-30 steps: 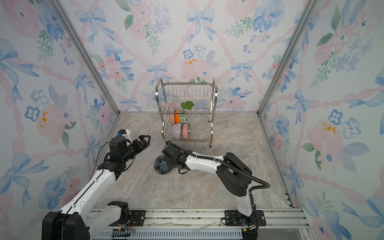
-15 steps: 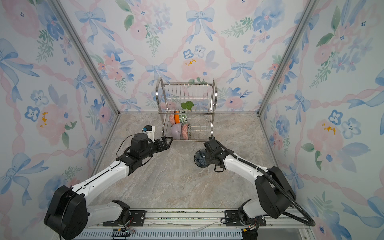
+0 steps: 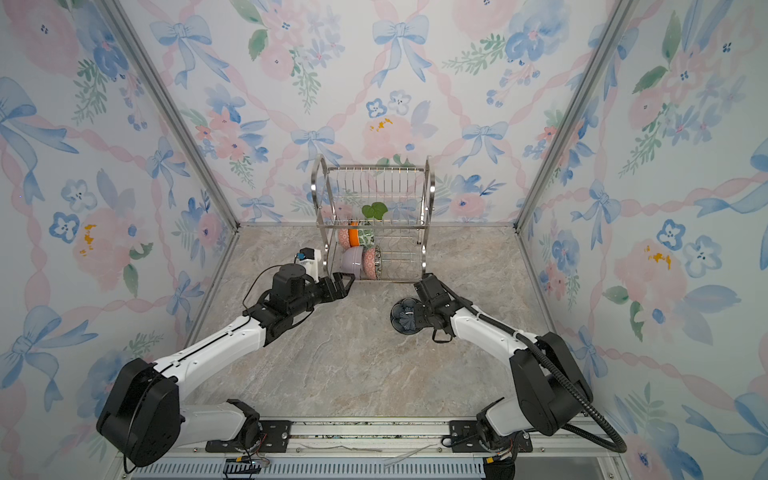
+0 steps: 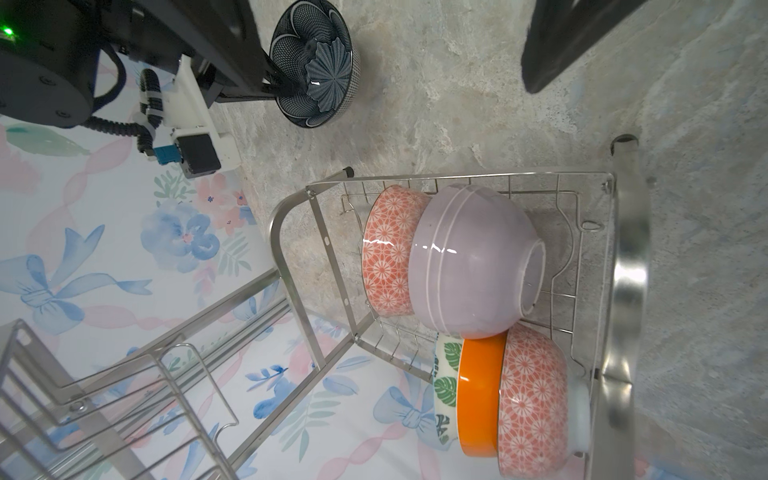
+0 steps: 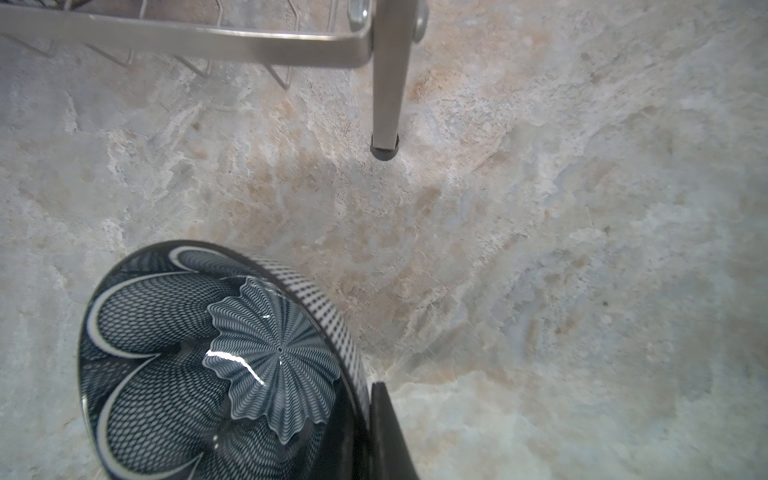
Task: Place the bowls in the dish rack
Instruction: 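Carry the black-and-white bowl with the right gripper toward the rack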
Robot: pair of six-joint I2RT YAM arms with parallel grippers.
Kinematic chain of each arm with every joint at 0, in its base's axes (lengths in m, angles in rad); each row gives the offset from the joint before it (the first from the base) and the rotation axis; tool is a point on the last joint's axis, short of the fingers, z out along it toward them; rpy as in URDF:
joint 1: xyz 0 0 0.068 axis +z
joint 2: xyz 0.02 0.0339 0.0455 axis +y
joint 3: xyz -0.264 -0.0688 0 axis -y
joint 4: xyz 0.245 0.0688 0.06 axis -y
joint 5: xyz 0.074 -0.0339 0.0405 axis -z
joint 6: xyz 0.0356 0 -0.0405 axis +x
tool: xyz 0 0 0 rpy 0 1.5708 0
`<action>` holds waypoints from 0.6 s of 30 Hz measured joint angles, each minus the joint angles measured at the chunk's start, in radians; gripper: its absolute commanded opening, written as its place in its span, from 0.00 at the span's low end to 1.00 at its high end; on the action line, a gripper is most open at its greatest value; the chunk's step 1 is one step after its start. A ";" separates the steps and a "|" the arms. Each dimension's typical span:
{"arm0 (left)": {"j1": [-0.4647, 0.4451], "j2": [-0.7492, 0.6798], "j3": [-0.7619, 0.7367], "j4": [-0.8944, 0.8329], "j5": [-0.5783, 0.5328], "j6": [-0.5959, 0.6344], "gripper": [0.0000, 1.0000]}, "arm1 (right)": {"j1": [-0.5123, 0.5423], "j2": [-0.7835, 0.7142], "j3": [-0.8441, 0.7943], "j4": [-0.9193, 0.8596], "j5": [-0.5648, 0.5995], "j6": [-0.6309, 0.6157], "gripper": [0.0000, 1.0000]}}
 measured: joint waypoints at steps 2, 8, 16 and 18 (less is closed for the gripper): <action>-0.005 0.011 0.003 0.000 0.000 0.000 0.98 | -0.003 0.000 -0.003 0.000 0.000 -0.003 0.18; -0.026 0.033 0.024 0.000 0.000 0.001 0.98 | -0.029 0.000 -0.008 -0.001 0.001 -0.014 0.29; -0.052 0.033 0.053 0.000 -0.012 0.040 0.98 | -0.037 -0.024 -0.008 -0.026 0.018 -0.029 0.43; -0.064 0.033 0.059 -0.001 -0.045 0.058 0.98 | -0.035 -0.056 -0.007 -0.041 0.037 -0.029 0.47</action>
